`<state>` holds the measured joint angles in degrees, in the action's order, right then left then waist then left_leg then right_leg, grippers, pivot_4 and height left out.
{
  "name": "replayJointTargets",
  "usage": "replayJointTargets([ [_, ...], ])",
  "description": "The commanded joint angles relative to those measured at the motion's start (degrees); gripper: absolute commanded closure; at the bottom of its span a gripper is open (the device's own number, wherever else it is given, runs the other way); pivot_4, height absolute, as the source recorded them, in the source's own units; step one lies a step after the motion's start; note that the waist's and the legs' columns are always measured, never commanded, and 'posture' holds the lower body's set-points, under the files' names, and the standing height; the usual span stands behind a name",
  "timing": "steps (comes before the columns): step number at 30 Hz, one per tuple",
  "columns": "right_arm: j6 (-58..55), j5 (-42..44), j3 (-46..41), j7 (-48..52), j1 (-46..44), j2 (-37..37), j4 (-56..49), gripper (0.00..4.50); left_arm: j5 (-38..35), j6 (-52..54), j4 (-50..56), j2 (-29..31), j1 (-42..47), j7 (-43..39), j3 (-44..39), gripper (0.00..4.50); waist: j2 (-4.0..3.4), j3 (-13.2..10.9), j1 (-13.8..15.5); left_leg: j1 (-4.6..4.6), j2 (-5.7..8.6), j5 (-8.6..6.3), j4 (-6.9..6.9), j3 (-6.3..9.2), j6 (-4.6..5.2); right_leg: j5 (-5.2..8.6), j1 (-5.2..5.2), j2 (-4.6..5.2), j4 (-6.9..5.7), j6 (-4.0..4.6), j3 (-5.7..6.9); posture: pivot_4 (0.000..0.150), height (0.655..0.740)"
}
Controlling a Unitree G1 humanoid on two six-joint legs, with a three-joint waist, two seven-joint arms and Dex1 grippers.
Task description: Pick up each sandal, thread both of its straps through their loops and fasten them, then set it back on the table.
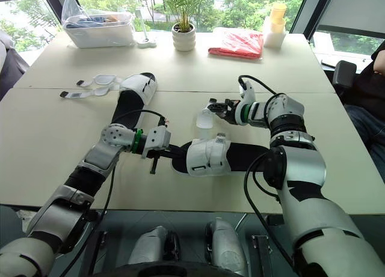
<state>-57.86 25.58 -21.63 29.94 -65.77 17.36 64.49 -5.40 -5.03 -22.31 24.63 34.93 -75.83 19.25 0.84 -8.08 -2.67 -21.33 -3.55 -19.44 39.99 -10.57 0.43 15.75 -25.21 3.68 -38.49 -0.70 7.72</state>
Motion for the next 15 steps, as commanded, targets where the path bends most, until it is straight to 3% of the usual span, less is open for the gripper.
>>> replayJointTargets([
  [1, 3.9, 2.7, -4.3, -3.5, -2.2, -1.4, 1.5, 2.12, 2.1, 0.7, -1.9, 0.6, -0.9, -0.4, 1.6, 4.5, 0.0, 0.0, 0.1, -0.01, 0.0, 0.0, 0.0, 0.0, 0.0, 0.0, 0.0, 0.0, 0.0, 0.0, 0.0, 0.15, 0.7278],
  [8, 9.2, 4.1, -8.1, -8.1, -3.9, -2.1, 4.8, 2.12, 2.0, 1.0, -1.1, 1.1, -1.4, -0.5, 1.5, 4.5, -0.01, 0.0, -0.1, 0.0, 0.0, 0.0, 0.0, 0.0, 0.0, 0.0, 0.0, 0.0, 0.01, 0.0, 0.0, 0.15, 0.7278],
  [13, 10.1, 3.2, -7.3, -6.9, -4.4, -2.1, 4.9, 4.44, 1.9, 1.3, -0.6, 1.2, -1.9, -0.3, 1.5, 4.5, -0.01, 0.0, 0.0, 0.0, 0.0, 0.01, -0.01, 0.0, -0.01, 0.0, 0.0, -0.01, 0.01, 0.0, 0.0, 0.15, 0.7278],
  [15, 9.3, 3.5, -7.3, -6.1, -4.7, -1.8, 4.7, 4.44, 1.9, 1.2, -0.7, 1.1, -2.0, -0.2, 1.5, 4.5, -0.01, 0.0, 0.0, 0.0, 0.0, 0.01, -0.02, 0.0, -0.01, 0.0, 0.0, -0.01, 0.01, 0.0, 0.0, 0.15, 0.7278],
])
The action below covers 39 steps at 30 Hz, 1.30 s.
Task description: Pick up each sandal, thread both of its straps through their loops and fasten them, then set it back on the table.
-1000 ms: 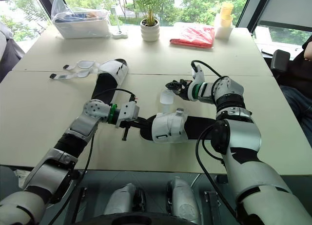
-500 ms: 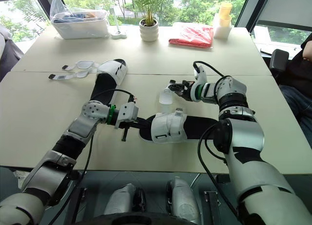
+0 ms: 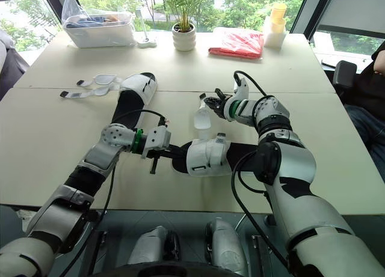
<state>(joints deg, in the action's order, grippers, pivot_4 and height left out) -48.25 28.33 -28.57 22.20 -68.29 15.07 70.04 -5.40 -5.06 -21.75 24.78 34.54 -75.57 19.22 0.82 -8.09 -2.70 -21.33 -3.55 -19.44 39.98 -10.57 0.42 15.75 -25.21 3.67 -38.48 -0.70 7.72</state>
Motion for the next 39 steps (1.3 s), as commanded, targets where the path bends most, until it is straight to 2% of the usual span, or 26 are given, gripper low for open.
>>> replayJointTargets([
  [1, -0.6, 0.8, -0.3, 1.9, -2.2, 0.6, -0.9, 4.44, 1.9, 1.2, -1.3, 1.0, -1.6, -0.5, 1.6, 4.5, 0.0, 0.0, 0.0, 0.0, 0.0, 0.0, 0.0, 0.0, 0.0, 0.0, 0.0, 0.0, 0.0, 0.0, 0.0, 0.15, 0.7278],
  [9, -1.3, -0.2, 0.9, 3.5, -1.9, 1.3, -1.7, 4.44, 2.1, 0.8, -2.4, 0.4, -0.8, -0.5, 1.8, 4.5, 0.0, 0.0, 0.0, 0.0, 0.0, 0.0, 0.0, 0.0, 0.0, 0.0, 0.0, 0.0, 0.0, 0.0, 0.0, 0.15, 0.7278],
  [10, -0.5, -2.0, 3.0, 4.2, -1.6, 1.3, -2.2, 4.44, 2.1, 0.7, -2.6, 0.2, -0.6, -0.5, 1.9, 4.5, 0.0, 0.0, 0.0, 0.0, 0.0, 0.0, 0.0, 0.0, 0.0, 0.0, 0.0, 0.0, 0.0, 0.0, 0.0, 0.15, 0.7278],
  [13, -1.6, -5.6, 7.8, 6.6, -0.6, 2.1, -2.8, 3.62, 2.1, 0.8, -2.8, -0.3, 0.0, -0.6, 2.0, 4.5, 0.0, 0.0, 0.1, 0.0, 0.0, 0.0, 0.0, 0.0, 0.0, 0.0, 0.0, 0.0, 0.0, 0.0, 0.0, 0.15, 0.7278],
  [16, -5.0, -5.1, 7.9, 7.6, -0.8, 2.0, -2.0, 2.19, 2.2, 0.6, -3.0, -0.2, -0.2, -0.7, 2.0, 4.5, 0.0, 0.0, 0.1, -0.01, 0.0, 0.0, 0.0, 0.0, 0.0, 0.0, 0.0, 0.0, 0.01, 0.0, 0.0, 0.15, 0.7278],
  [19, -6.3, -4.8, 7.8, 8.4, -0.8, 1.0, -1.9, 2.19, 2.2, 0.6, -2.8, 0.0, -0.3, -0.7, 1.9, 4.5, 0.0, 0.0, 0.1, -0.01, 0.0, 0.0, 0.0, 0.0, 0.0, 0.0, 0.0, 0.0, 0.0, 0.0, 0.0, 0.15, 0.7278],
  [22, -6.0, -2.3, 4.0, 5.6, -1.4, -0.3, -0.6, 2.19, 2.2, 0.9, -2.3, 0.3, -0.6, -0.6, 1.8, 4.5, 0.0, 0.0, 0.1, 0.0, 0.0, 0.0, 0.0, 0.0, 0.0, 0.0, 0.0, 0.0, 0.0, 0.0, 0.0, 0.15, 0.7278],
  [32, -5.6, -2.0, 2.6, 4.3, -1.9, -2.6, -0.3, 2.19, 2.1, 1.5, -1.3, 1.0, -1.1, -0.3, 1.6, 4.5, 0.0, 0.0, 0.0, 0.0, 0.0, 0.0, 0.0, 0.0, 0.0, 0.0, 0.0, 0.0, -0.01, 0.0, 0.0, 0.15, 0.7278],
  [35, -6.2, -1.8, 2.4, 4.3, -2.1, -2.9, -0.6, 3.05, 2.1, 1.4, -1.3, 1.2, -1.3, -0.3, 1.5, 4.5, 0.0, 0.0, 0.0, 0.0, 0.0, 0.0, 0.0, 0.0, 0.0, 0.0, 0.0, 0.0, 0.0, 0.0, 0.0, 0.15, 0.7278],
  [38, -7.0, -1.8, 2.7, 5.0, -2.2, -3.0, -0.9, 4.46, 2.1, 1.5, -1.1, 1.2, -1.4, -0.2, 1.6, 4.5, 0.0, 0.0, 0.0, 0.0, 0.0, 0.0, 0.0, 0.0, 0.0, 0.0, 0.0, 0.0, 0.0, 0.0, 0.0, 0.15, 0.7278],
  [39, -7.1, -1.8, 2.8, 5.1, -2.3, -3.1, -1.1, 4.46, 2.1, 1.5, -1.1, 1.1, -1.3, -0.2, 1.6, 4.5, -0.01, 0.0, 0.0, 0.0, 0.0, 0.0, 0.0, 0.0, 0.0, 0.0, 0.0, 0.0, 0.0, 0.0, -0.01, 0.15, 0.7278],
])
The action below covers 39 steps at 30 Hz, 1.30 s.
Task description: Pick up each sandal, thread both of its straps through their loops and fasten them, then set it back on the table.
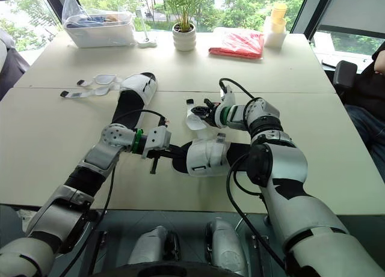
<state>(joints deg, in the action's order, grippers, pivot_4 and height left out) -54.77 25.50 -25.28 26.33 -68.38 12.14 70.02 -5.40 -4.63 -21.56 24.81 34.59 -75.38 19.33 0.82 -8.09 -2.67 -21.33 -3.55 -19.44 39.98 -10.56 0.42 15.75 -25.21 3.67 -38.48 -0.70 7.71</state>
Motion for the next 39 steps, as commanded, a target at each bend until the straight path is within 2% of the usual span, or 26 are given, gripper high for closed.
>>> replayJointTargets([
  [1, -0.7, 0.9, -0.2, 1.3, -2.2, -0.1, -1.3, 4.46, 2.1, 1.1, -1.4, 0.9, -1.3, -0.3, 1.5, 4.5, 0.0, 0.0, 0.0, 0.0, 0.0, 0.0, 0.0, 0.0, 0.0, 0.0, 0.0, 0.0, 0.0, 0.0, 0.0, 0.15, 0.7278],
  [7, -0.6, 0.2, 0.9, 2.3, -1.9, 0.9, -1.9, 4.46, 2.1, 1.0, -1.6, 0.6, -1.0, -0.3, 1.7, 4.5, 0.0, 0.0, 0.0, 0.0, 0.0, 0.0, 0.0, 0.0, 0.0, 0.0, 0.0, 0.0, 0.0, 0.0, 0.0, 0.15, 0.7278],
  [12, 4.2, -3.3, 5.4, 6.2, -2.0, 2.2, -3.4, 4.46, 2.1, 0.9, -1.9, 0.5, -0.9, -0.6, 1.8, 4.5, 0.0, 0.0, 0.0, 0.0, 0.0, 0.0, 0.0, 0.0, 0.0, 0.0, 0.0, 0.0, 0.0, 0.0, 0.0, 0.15, 0.7278],
  [15, 1.5, -4.5, 8.3, 11.9, -4.4, 3.7, -3.0, 3.57, 2.2, 0.7, -2.0, 0.5, -0.8, -0.7, 1.9, 4.5, -0.02, 0.0, 0.0, -0.01, 0.0, 0.0, 0.0, 0.0, 0.0, 0.0, 0.0, 0.0, 0.01, 0.0, 0.0, 0.15, 0.7278],
  [19, -1.3, -7.1, 13.3, 19.6, -6.5, 3.6, -2.3, 1.56, 2.3, 0.5, -2.0, 0.5, -1.0, -0.6, 1.9, 4.5, -0.05, 0.0, -0.1, 0.01, 0.0, 0.0, 0.0, -0.01, 0.0, 0.0, -0.02, 0.0, -0.02, 0.0, -0.01, 0.15, 0.7278],
  [20, -1.8, -7.5, 14.2, 21.1, -6.8, 3.5, -2.0, 0.93, 2.3, 0.5, -1.9, 0.5, -1.1, -0.6, 1.9, 4.5, -0.05, 0.0, 0.0, 0.01, 0.0, 0.0, 0.0, -0.01, 0.0, 0.0, -0.01, 0.0, -0.02, 0.0, -0.01, 0.15, 0.7278],
  [22, -2.4, -7.6, 14.5, 22.4, -7.2, 3.3, -1.2, 0.03, 2.3, 0.6, -1.6, 0.6, -1.3, -0.5, 1.8, 4.5, -0.05, 0.0, 0.1, 0.0, 0.0, 0.0, 0.0, -0.01, 0.0, 0.0, -0.01, 0.0, -0.01, 0.0, -0.01, 0.15, 0.7278],
  [30, -0.8, -11.7, 18.8, 23.9, -5.5, 1.5, -0.1, 0.03, 2.2, 1.0, -0.3, 1.1, -2.0, 0.0, 1.6, 4.5, -0.05, 0.0, 0.0, -0.01, 0.0, 0.0, 0.0, 0.0, 0.0, 0.0, -0.02, 0.0, 0.0, 0.0, 0.0, 0.15, 0.7278],
  [36, -0.8, -10.0, 15.5, 22.3, -5.7, 0.0, 0.7, 0.03, 2.0, 1.6, 1.1, 1.7, -3.1, 0.5, 1.6, 4.5, -0.05, 0.0, -0.2, 0.0, -0.01, 0.0, 0.0, 0.0, 0.0, 0.0, -0.02, 0.0, -0.02, 0.0, -0.01, 0.15, 0.7278],
  [39, 0.9, -8.0, 11.8, 19.8, -6.5, -0.7, 0.9, 0.81, 1.9, 1.8, 1.4, 1.6, -3.2, 0.5, 1.7, 4.5, -0.05, 0.0, -0.4, 0.0, -0.01, 0.01, 0.0, -0.01, -0.01, 0.0, -0.02, 0.0, -0.04, 0.0, 0.0, 0.15, 0.7278],
])
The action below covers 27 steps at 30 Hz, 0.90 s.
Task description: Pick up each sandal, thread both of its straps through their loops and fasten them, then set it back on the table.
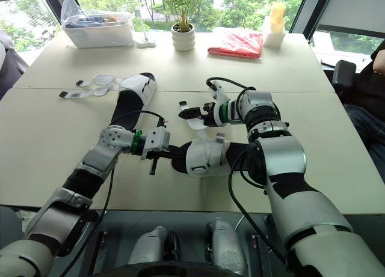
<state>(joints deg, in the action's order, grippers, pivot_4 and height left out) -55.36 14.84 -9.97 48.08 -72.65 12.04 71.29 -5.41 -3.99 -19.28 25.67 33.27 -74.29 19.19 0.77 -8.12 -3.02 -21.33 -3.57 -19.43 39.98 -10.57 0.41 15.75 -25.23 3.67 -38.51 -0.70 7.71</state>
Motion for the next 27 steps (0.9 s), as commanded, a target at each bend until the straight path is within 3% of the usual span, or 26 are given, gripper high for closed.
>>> replayJointTargets([
  [1, 2.5, 3.2, -4.8, -3.6, -2.2, -0.6, -0.2, 1.25, 1.9, 1.2, -0.9, 0.7, -1.8, -0.6, 1.9, 4.5, 0.0, 0.0, 0.0, 0.0, 0.0, 0.0, 0.0, 0.0, 0.0, 0.0, 0.0, 0.0, 0.0, 0.0, 0.0, 0.15, 0.7278],
  [4, 3.3, 4.0, -6.9, -6.7, -2.0, -0.3, 0.1, 3.01, 1.9, 1.2, -1.3, 0.5, -1.4, -0.5, 2.0, 4.5, 0.0, 0.0, 0.0, -0.01, 0.0, 0.0, 0.0, 0.0, 0.0, 0.0, 0.0, 0.0, 0.01, 0.0, 0.0, 0.15, 0.7278],
  [7, 3.9, 3.5, -7.3, -6.8, -1.3, 0.9, -0.5, 4.29, 1.8, 1.2, -1.3, 0.4, -1.3, -0.7, 2.0, 4.5, 0.0, 0.0, 0.0, -0.01, 0.0, 0.0, 0.0, 0.0, 0.0, 0.0, 0.0, 0.0, 0.01, 0.0, 0.0, 0.15, 0.7278],
  [13, 6.4, 3.0, -7.1, -6.9, -0.8, 2.8, -2.3, 4.41, 1.9, 1.0, -1.6, 0.3, -1.1, -0.8, 2.1, 4.5, -0.01, 0.0, 0.0, -0.01, 0.0, 0.0, 0.0, 0.0, 0.0, 0.0, 0.0, 0.0, 0.01, 0.0, 0.0, 0.15, 0.7278],
  [19, 11.5, 1.6, 4.0, -0.1, 16.1, 7.4, -43.9, 4.41, 2.0, 0.4, -3.2, -0.3, -0.3, -1.5, 2.5, 4.5, -0.1, -0.1, 0.5, -0.09, 0.01, 0.0, -0.01, -0.01, 0.0, 0.0, -0.07, 0.01, 0.07, -0.01, -0.01, 0.15, 0.7278],
  [22, 25.4, -3.4, 10.6, 1.2, 29.3, 11.0, -64.9, 4.41, 2.1, 0.0, -4.3, -0.9, 0.3, -2.1, 2.8, 4.5, -0.12, -0.1, 0.7, -0.08, 0.01, 0.0, -0.02, 0.01, 0.0, 0.01, -0.09, 0.01, 0.04, -0.01, -0.01, 0.15, 0.7278],
  [27, 53.8, -13.4, 16.5, 0.1, 39.9, 16.1, -74.0, 4.41, 2.3, -0.9, -6.0, -1.5, 1.4, -3.0, 3.0, 4.5, -0.12, -0.1, 0.6, -0.02, 0.02, 0.0, -0.02, -0.04, -0.01, 0.02, -0.04, -0.01, 0.06, -0.03, -0.01, 0.15, 0.7278],
])
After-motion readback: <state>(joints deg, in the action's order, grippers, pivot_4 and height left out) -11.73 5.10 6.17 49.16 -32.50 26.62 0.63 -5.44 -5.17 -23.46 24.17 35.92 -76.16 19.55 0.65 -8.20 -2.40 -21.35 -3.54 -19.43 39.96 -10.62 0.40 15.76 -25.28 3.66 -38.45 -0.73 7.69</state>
